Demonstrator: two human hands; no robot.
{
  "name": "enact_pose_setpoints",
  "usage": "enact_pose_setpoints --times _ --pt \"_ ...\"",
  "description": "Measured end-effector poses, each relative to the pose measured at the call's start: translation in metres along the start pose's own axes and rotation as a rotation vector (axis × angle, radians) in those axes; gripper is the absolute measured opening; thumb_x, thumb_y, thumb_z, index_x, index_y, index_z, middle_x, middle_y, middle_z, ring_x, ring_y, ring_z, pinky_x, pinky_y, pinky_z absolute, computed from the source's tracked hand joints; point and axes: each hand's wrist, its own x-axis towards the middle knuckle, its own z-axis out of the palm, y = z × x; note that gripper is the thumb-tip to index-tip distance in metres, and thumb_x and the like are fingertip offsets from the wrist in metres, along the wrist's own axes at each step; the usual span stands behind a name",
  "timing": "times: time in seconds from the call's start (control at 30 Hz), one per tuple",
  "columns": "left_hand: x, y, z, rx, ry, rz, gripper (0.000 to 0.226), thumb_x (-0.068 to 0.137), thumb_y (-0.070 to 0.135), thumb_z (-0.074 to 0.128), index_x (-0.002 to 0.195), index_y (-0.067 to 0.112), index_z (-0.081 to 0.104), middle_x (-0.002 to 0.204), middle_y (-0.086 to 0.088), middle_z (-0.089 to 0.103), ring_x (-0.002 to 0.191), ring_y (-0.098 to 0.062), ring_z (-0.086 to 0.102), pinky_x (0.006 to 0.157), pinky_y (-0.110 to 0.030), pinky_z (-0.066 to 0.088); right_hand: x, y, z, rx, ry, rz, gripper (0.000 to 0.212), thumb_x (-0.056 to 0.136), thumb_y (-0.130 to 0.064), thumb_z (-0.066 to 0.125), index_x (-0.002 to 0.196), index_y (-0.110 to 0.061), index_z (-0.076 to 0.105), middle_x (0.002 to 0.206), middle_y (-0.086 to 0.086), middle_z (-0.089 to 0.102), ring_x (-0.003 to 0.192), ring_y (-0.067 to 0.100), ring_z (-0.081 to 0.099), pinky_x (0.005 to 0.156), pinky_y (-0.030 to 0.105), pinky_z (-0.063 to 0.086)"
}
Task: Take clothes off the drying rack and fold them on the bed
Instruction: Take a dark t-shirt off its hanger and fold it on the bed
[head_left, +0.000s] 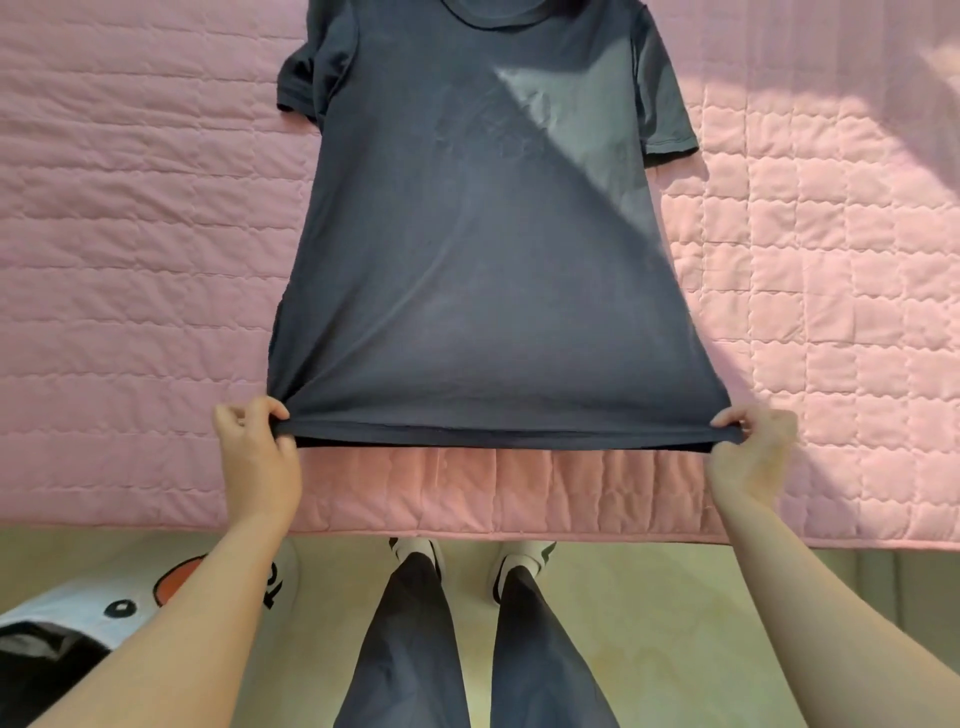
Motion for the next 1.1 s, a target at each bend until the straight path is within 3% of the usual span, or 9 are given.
enact_pose_setpoints --times 0.1,0.2,0.27,0.4,0.5,0.7,0.83,0.93,1.1 --pt "-0.009 -0.005 0.009 0.043 -0.141 0.014 0.036 0.081 -0.015 0.054 0.108 0.008 0.056 0.117 -0.020 0.039 0.083 -0.025 0.047 0.078 -0.037 0.043 0.000 0.011 0.000 -0.127 -0.230 -0.039 0.043 0.065 0.023 0.040 0.083 -0.010 0.062 0.101 0.004 0.049 0.101 0.028 0.051 0.082 0.026 0.034" --pt "-0.007 -0.022 0.010 0.118 -0.333 0.098 0.038 0.080 -0.013 0.059 0.113 0.007 0.058 0.115 -0.019 0.050 0.101 -0.034 0.051 0.089 -0.044 0.043 0.007 0.016 -0.002 -0.185 -0.374 -0.056 0.044 0.066 0.023 0.041 0.085 -0.010 0.063 0.092 0.003 0.057 0.092 0.023 0.052 0.074 0.026 0.032" --pt "-0.004 -0.029 0.005 0.211 -0.359 0.158 0.035 0.081 -0.008 0.060 0.113 0.007 0.057 0.110 -0.018 0.057 0.102 -0.035 0.049 0.085 -0.047 0.044 0.011 0.018 -0.005 -0.198 -0.442 -0.094 0.047 0.065 0.023 0.040 0.086 -0.013 0.062 0.092 0.001 0.058 0.091 0.020 0.050 0.073 0.024 0.031" --pt "-0.008 -0.027 -0.009 0.199 -0.215 0.165 0.034 0.081 -0.010 0.057 0.111 0.006 0.055 0.104 -0.017 0.053 0.095 -0.036 0.049 0.070 -0.050 0.045 0.009 0.023 -0.015 -0.154 -0.332 -0.201 0.053 0.058 0.022 0.040 0.091 -0.013 0.062 0.098 0.000 0.059 0.095 0.018 0.050 0.084 0.030 0.038" --pt "-0.023 -0.035 -0.012 0.262 -0.275 0.154 0.039 0.083 -0.009 0.056 0.117 0.011 0.052 0.103 -0.014 0.049 0.088 -0.033 0.050 0.064 -0.048 0.047 -0.003 0.037 -0.015 -0.219 -0.357 -0.201 0.057 0.056 0.024 0.040 0.094 -0.011 0.064 0.101 0.004 0.059 0.099 0.024 0.052 0.086 0.032 0.039" --pt "-0.048 -0.059 -0.008 0.170 -0.519 -0.039 0.044 0.088 -0.007 0.050 0.125 0.017 0.051 0.117 -0.010 0.053 0.096 -0.021 0.049 0.081 -0.037 0.044 -0.024 0.057 -0.007 -0.345 -0.490 -0.010 0.053 0.067 0.024 0.043 0.108 -0.001 0.067 0.113 0.017 0.064 0.110 0.036 0.055 0.087 0.034 0.040" --pt "-0.039 -0.062 -0.013 0.175 -0.642 -0.028 0.053 0.077 -0.011 0.057 0.116 0.026 0.055 0.108 -0.001 0.049 0.106 -0.023 0.048 0.089 -0.036 0.044 -0.022 0.056 -0.005 -0.497 -0.624 0.011 0.053 0.072 0.009 0.051 0.117 -0.013 0.064 0.119 0.021 0.054 0.115 0.038 0.047 0.099 0.039 0.039" --pt "-0.019 -0.053 -0.018 0.159 -0.535 -0.127 0.036 0.085 -0.012 0.052 0.089 0.021 0.067 0.095 -0.005 0.047 0.092 -0.029 0.052 0.080 -0.035 0.044 -0.013 0.037 -0.010 -0.567 -0.594 0.031 0.047 0.077 0.006 0.048 0.112 -0.019 0.067 0.126 0.016 0.043 0.121 0.037 0.039 0.102 0.042 0.037" --pt "0.039 -0.023 -0.016 -0.015 -0.376 -0.261 0.029 0.091 -0.006 0.044 0.099 0.009 0.068 0.104 -0.005 0.057 0.097 -0.022 0.052 0.084 -0.034 0.041 0.015 -0.030 0.006 -0.361 -0.496 -0.145 0.047 0.074 0.015 0.043 0.105 -0.011 0.067 0.121 0.012 0.052 0.120 0.031 0.044 0.104 0.036 0.032"
